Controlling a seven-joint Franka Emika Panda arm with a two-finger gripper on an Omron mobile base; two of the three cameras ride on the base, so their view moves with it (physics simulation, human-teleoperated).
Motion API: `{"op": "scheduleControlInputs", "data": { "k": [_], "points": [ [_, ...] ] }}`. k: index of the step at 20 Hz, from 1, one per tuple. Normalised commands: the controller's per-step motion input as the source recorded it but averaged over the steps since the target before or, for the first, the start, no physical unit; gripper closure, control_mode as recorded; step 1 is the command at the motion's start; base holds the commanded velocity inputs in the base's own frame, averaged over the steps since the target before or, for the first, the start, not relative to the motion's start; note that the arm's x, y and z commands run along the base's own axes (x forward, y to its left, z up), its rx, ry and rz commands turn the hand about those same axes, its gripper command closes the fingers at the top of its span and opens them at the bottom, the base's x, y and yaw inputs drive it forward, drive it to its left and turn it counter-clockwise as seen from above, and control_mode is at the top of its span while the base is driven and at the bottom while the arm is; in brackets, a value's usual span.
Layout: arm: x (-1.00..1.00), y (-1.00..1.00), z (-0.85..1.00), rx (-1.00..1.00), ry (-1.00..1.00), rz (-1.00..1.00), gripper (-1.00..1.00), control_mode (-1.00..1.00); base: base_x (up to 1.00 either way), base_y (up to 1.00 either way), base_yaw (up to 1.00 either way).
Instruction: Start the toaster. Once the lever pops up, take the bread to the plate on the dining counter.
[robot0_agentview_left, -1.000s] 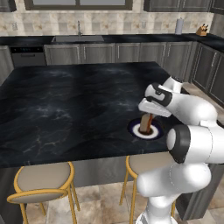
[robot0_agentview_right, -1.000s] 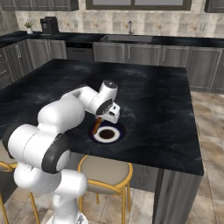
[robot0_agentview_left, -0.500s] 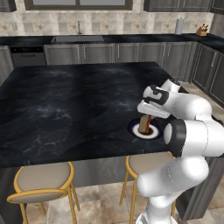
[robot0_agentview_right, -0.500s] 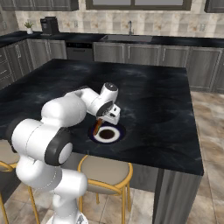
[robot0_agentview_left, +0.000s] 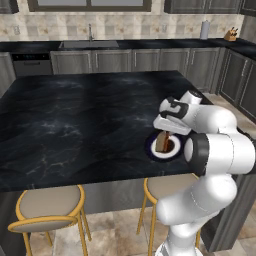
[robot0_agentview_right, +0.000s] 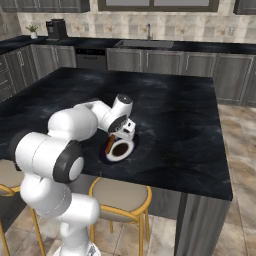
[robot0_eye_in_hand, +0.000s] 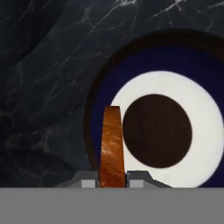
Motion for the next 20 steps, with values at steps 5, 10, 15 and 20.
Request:
{"op": "scheduleControlInputs", "data": {
  "k": [5, 10, 15, 20],
  "points": [
    [0.17, 0.02, -0.16, 0.0, 0.0, 0.0, 1.0, -1.0, 0.0, 0.0, 0.0],
    [0.11, 0.0, -0.15, 0.0, 0.0, 0.0, -1.0, -1.0, 0.0, 0.0, 0.0],
    [0.02, 0.0, -0.03, 0.0, 0.0, 0.0, -1.0, -1.0, 0.0, 0.0, 0.0],
    [0.0, -0.02, 0.0, 0.0, 0.0, 0.0, -1.0, -1.0, 0.0, 0.0, 0.0]
  ]
}}
